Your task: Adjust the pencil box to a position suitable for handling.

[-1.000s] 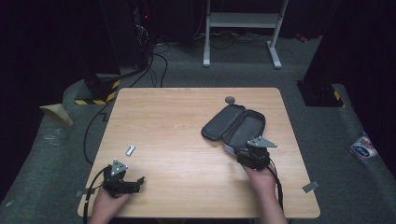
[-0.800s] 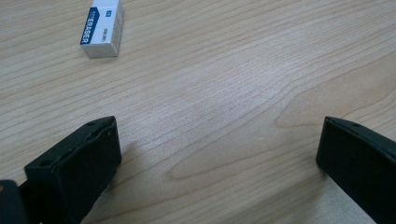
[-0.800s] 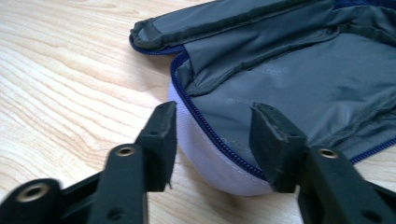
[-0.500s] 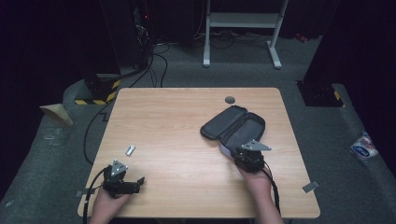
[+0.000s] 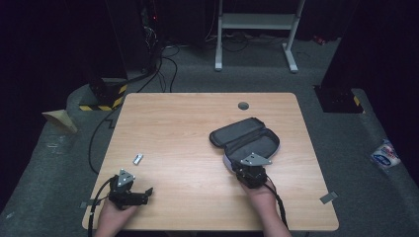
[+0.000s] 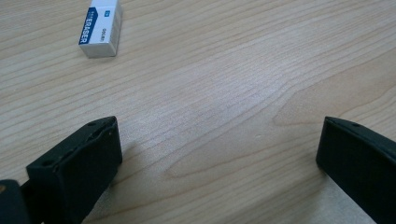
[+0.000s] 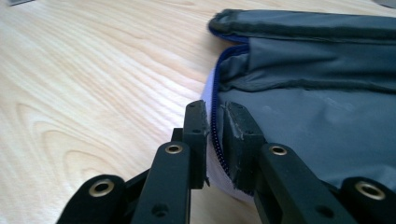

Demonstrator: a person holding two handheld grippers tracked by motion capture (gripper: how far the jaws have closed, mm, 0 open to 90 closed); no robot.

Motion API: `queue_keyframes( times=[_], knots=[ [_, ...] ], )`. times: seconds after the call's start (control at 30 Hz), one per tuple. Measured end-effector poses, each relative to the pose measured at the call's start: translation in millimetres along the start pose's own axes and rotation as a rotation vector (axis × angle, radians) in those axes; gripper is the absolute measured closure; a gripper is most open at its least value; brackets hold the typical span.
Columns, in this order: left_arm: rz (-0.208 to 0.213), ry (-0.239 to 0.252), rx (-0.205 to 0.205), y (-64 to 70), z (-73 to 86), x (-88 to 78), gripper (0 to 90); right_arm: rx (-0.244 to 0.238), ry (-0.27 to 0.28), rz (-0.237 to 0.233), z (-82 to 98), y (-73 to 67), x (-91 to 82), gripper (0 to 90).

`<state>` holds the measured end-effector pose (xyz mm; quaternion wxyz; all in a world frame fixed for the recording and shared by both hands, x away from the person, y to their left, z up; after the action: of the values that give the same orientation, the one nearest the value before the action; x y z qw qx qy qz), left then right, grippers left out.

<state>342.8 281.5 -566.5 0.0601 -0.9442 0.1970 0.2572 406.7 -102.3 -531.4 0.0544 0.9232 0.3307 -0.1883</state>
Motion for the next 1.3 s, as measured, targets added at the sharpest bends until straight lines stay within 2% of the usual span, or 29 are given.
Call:
queue_keyframes(
  times=[0.13, 0.17, 0.43, 0.63, 0.73, 0.77, 0.87, 0.9, 0.97, 1.1, 1.13, 1.2, 1.23, 1.27, 1.3],
  knots=[
    [0.0, 0.0, 0.0, 0.0, 0.0, 0.0, 0.5, -0.003, 0.002, -0.021, -0.6, -9.4, 2.9, 79.5],
    [0.0, -0.001, -0.001, 0.1, 0.0, -0.1, 0.5, -0.015, 0.006, -0.041, -1.7, -17.0, 5.2, 79.5],
    [-0.001, 0.0, -0.001, 0.1, 0.0, 0.0, 0.5, -0.043, 0.016, -0.098, -5.5, -43.8, 11.0, 78.5],
    [-0.002, 0.0, 0.0, 0.1, 0.0, -0.1, 0.5, -0.039, 0.036, -0.104, -10.9, -46.5, 8.5, 72.2],
    [-0.002, 0.001, -0.004, 0.5, 0.1, 0.0, 0.6, -0.015, 0.063, -0.068, -16.9, -34.7, 1.1, 68.4],
    [-0.002, 0.001, -0.004, 0.5, 0.1, 0.0, 0.6, -0.015, 0.063, -0.068, -16.9, -34.7, 1.1, 68.4],
    [-0.002, 0.001, -0.005, 0.5, 0.1, -0.1, 0.6, 0.008, 0.081, -0.018, -20.8, -16.9, -7.2, 66.7],
    [-0.002, 0.001, -0.004, 0.5, 0.1, -0.2, 0.6, 0.013, 0.09, 0.024, -21.6, -1.9, -12.9, 65.8],
    [-0.002, 0.001, -0.004, 0.5, 0.1, -0.1, 0.6, 0.04, 0.095, 0.073, -20.0, 16.8, -20.0, 64.7],
    [-0.002, 0.001, -0.004, 0.5, 0.2, -0.2, 0.6, 0.066, 0.096, 0.167, -15.6, 49.4, -33.9, 63.6],
    [-0.002, 0.001, -0.004, 0.5, 0.2, -0.2, 0.6, 0.066, 0.096, 0.167, -15.6, 49.4, -33.9, 63.6],
    [-0.002, 0.0, -0.004, 0.6, 0.2, -0.3, 0.6, 0.085, 0.098, 0.215, -12.9, 65.3, -41.6, 63.1],
    [-0.002, 0.0, -0.003, 0.5, 0.2, -0.3, 0.6, 0.097, 0.097, 0.253, -9.6, 77.9, -47.3, 62.3],
    [-0.002, 0.0, -0.003, 0.5, 0.2, -0.3, 0.6, 0.097, 0.097, 0.253, -9.6, 77.9, -47.3, 62.3],
    [-0.002, 0.0, -0.004, 0.5, 0.2, -0.3, 0.7, 0.121, 0.089, 0.291, -4.7, 91.2, -52.3, 60.9]
  ],
)
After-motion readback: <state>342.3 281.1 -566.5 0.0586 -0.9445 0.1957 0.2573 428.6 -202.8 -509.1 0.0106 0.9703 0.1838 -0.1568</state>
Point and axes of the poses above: each handheld gripper's, and its own axes: x roughly forward along the jaws, z roughly out of its underside, y roughly to its right, the point moved 5 cm from there along x, roughly forward along the jaws, and after that the axes turned 14 degrees about y, right-handed, at the moved point
